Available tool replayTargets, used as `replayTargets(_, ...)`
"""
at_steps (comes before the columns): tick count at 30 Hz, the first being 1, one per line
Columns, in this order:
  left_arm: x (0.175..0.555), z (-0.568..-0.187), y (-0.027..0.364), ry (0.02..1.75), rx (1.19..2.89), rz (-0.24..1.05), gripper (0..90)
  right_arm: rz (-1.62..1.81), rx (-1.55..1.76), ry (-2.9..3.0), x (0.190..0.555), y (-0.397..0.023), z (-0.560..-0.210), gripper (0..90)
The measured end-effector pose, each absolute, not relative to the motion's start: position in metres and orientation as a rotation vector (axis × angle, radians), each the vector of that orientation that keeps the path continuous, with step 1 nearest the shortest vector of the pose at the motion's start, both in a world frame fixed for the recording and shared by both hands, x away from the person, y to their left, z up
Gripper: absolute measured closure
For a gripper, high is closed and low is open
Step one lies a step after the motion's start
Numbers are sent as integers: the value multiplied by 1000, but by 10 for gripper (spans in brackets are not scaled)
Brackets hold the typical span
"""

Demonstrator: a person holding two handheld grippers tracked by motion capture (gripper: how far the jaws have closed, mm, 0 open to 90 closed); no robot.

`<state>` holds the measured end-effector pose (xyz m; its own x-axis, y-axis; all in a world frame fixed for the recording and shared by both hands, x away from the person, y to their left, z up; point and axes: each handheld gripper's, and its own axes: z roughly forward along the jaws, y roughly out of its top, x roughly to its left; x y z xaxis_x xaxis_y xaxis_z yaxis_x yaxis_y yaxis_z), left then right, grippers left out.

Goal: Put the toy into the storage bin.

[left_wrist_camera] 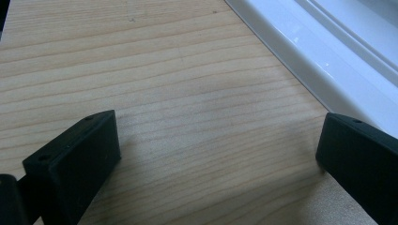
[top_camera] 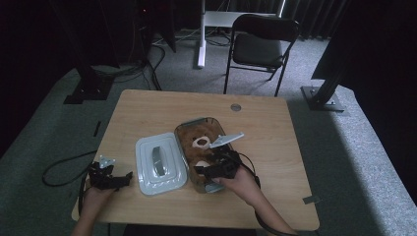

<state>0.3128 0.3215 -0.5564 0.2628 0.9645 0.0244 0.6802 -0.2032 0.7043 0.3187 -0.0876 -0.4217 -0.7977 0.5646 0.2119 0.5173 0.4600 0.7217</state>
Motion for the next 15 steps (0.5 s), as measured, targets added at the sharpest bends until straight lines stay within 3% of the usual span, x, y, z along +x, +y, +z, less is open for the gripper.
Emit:
replayTargets(11,313,-557,321,1484,1960,639,6,910,909,2656,329,-54,-442,344)
replayTargets(15,313,-556,322,1482,1963,640,6,931,917,2638,328,-54,-442,342)
